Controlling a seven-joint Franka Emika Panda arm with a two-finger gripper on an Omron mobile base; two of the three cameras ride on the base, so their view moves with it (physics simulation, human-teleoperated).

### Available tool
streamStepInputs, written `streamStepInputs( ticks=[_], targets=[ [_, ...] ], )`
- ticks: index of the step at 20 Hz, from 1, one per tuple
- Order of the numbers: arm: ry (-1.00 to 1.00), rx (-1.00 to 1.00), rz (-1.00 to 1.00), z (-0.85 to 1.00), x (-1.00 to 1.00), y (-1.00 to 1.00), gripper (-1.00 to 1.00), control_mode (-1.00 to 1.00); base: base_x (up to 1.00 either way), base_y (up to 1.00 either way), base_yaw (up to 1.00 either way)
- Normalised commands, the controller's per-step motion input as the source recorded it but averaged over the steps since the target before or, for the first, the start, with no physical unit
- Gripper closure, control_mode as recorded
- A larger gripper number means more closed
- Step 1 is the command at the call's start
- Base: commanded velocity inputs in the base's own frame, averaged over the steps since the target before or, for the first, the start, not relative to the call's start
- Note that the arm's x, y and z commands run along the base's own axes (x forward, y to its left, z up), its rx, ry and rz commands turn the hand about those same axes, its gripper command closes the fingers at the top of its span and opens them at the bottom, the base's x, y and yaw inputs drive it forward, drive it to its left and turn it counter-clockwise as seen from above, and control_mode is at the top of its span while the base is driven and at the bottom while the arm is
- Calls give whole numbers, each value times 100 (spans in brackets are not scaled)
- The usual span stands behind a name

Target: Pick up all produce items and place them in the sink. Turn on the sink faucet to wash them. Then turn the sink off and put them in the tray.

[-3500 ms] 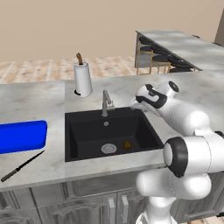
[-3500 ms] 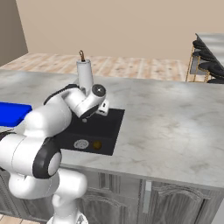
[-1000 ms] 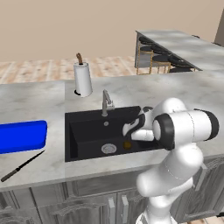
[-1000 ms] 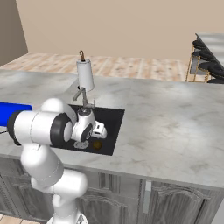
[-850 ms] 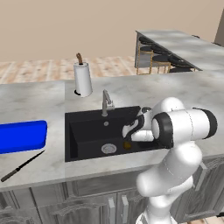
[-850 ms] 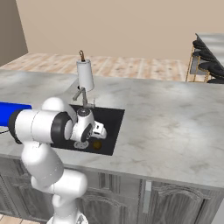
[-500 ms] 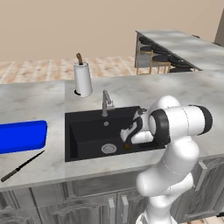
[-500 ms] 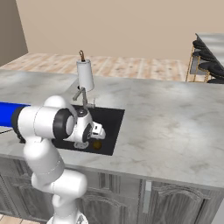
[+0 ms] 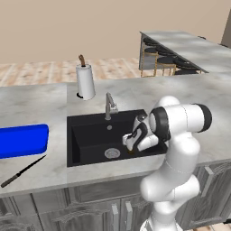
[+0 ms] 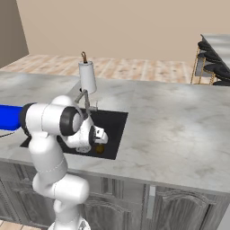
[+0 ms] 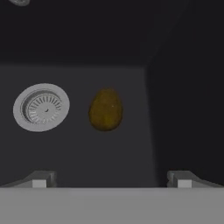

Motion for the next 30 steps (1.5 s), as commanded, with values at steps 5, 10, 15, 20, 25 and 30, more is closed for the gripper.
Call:
streamStepInputs(
  ticks=[5, 10, 15, 20, 25, 30],
  targets=[
    [1, -3, 0, -19, 13, 8, -100, -100, 0, 0, 0],
    [1, -2, 0, -17, 13, 4, -100, -100, 0, 0, 0],
    [0, -2, 0, -19, 13, 0, -100, -100, 0, 0, 0],
    [0, -2, 0, -22, 15, 0, -100, -100, 0, 0, 0],
    [0, 0, 0, -18, 15, 0, -100, -100, 0, 0, 0],
    [0, 0, 0, -14, 16, 0, -100, -100, 0, 0, 0]
  ],
)
